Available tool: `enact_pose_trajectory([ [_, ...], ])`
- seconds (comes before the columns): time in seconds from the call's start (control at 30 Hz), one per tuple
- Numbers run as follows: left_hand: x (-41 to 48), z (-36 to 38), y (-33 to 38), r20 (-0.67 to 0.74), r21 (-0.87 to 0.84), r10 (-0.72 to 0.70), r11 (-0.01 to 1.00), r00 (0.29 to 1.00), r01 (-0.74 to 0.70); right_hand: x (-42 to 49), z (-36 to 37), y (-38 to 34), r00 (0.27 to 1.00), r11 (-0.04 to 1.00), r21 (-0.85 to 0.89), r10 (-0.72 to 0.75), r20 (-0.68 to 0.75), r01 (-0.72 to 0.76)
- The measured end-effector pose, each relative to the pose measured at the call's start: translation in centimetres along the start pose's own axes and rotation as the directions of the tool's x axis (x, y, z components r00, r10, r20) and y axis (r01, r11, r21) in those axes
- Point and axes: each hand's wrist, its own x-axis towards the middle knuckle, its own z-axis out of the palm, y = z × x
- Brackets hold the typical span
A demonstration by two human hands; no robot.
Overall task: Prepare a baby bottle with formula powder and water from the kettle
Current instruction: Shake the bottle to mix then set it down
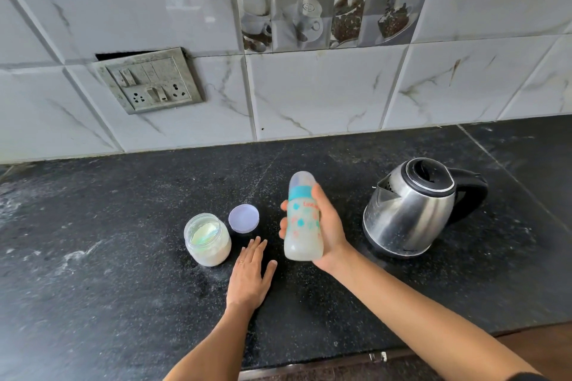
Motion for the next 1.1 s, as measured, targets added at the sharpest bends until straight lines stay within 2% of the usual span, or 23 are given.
enact_pose_trajectory([
  [0.03, 0.0, 0.0, 0.0, 0.001, 0.004, 0.001, 1.0, 1.0, -0.001, -0.2, 0.0, 0.2, 1.0, 1.0, -0.018, 0.006, 0.008, -0.006],
  [0.07, 0.0, 0.0, 0.0, 0.0, 0.007, 0.0, 1.0, 1.0, 0.0, 0.0, 0.1, 0.0, 1.0, 0.999, 0.036, -0.009, 0.001, 0.009],
  [0.17, 0.0, 0.0, 0.1, -0.007, 0.003, -0.004, 1.0, 1.0, 0.004, 1.4, 0.2, -1.1, 0.99, 0.95, 0.299, -0.049, -0.134, 0.088],
  [0.2, 0.0, 0.0, 0.1, -0.007, 0.006, -0.004, 1.0, 1.0, 0.004, 1.3, 0.0, -1.1, 0.99, 0.956, 0.284, -0.034, -0.135, 0.071],
  [0.3, 0.0, -0.1, 0.1, -0.006, 0.014, 0.003, 1.0, 1.0, -0.003, 0.1, -0.5, 0.1, 0.999, 1.0, -0.005, 0.01, -0.044, -0.01],
  [0.33, 0.0, -0.1, 0.1, -0.007, 0.015, 0.004, 1.0, 1.0, -0.004, -0.2, -0.3, 0.1, 1.0, 0.999, -0.039, 0.008, -0.028, -0.009],
  [0.37, 0.0, -0.1, 0.1, -0.006, 0.016, 0.003, 1.0, 1.0, -0.003, 0.0, -0.1, -0.2, 0.999, 1.0, -0.003, -0.012, -0.03, 0.012],
  [0.47, 0.0, 0.0, 0.1, 0.007, 0.017, -0.007, 1.0, 1.0, 0.007, 1.7, 0.5, -2.0, 0.987, 0.945, 0.307, -0.073, -0.141, 0.113],
  [0.5, 0.0, 0.1, 0.0, 0.012, 0.019, -0.008, 1.0, 1.0, 0.008, 1.9, 0.4, -2.4, 0.984, 0.925, 0.357, -0.071, -0.164, 0.126],
  [0.53, 0.0, 0.1, -0.1, 0.016, 0.025, -0.005, 1.0, 1.0, 0.005, 1.6, 0.2, -2.3, 0.986, 0.932, 0.345, -0.06, -0.156, 0.111],
  [0.6, 0.0, 0.1, -0.2, 0.032, 0.043, 0.0, 0.999, 0.999, -0.002, 0.4, -0.4, -1.1, 0.995, 0.99, 0.128, -0.04, -0.092, 0.052],
  [0.67, 0.0, 0.1, -0.2, 0.049, 0.059, -0.005, 0.998, 0.999, 0.002, -0.4, -0.7, -0.2, 0.998, 0.997, -0.059, -0.046, -0.041, 0.044],
  [0.7, 0.0, 0.1, -0.2, 0.054, 0.063, -0.009, 0.998, 0.999, 0.006, -0.2, -0.6, -0.4, 0.997, 0.996, -0.046, -0.078, -0.03, 0.076],
  [0.77, 0.1, 0.2, -0.3, 0.067, 0.078, -0.02, 0.997, 0.998, 0.015, 1.4, -0.5, -1.3, 0.984, 0.975, 0.155, -0.146, -0.102, 0.161],
  [0.83, 0.1, 0.3, -0.4, 0.075, 0.093, -0.027, 0.996, 0.997, 0.02, 2.1, -0.1, -2.1, 0.975, 0.951, 0.259, -0.125, -0.184, 0.171],
  [0.87, 0.1, 0.3, -0.4, 0.077, 0.09, -0.027, 0.996, 0.997, 0.02, 1.9, -0.1, -1.9, 0.981, 0.963, 0.224, -0.114, -0.159, 0.148],
  [0.93, 0.1, 0.3, -0.5, 0.088, 0.086, -0.025, 0.996, 0.996, 0.018, 0.6, -0.4, -0.6, 0.994, 0.994, 0.038, -0.1, -0.036, 0.101],
  [1.0, 0.1, 0.3, -0.4, 0.086, 0.091, -0.026, 0.996, 0.996, 0.018, -0.4, -0.3, -0.4, 0.993, 0.99, -0.081, -0.11, 0.033, 0.113],
  [1.03, 0.2, 0.2, -0.3, 0.082, 0.094, -0.025, 0.995, 0.996, 0.018, -0.3, 0.0, -0.9, 0.991, 0.991, -0.04, -0.127, 0.033, 0.129],
  [1.1, 0.2, 0.2, -0.2, 0.081, 0.093, -0.033, 0.995, 0.996, 0.025, 0.7, 0.7, -2.2, 0.983, 0.968, 0.176, -0.171, -0.07, 0.181],
])
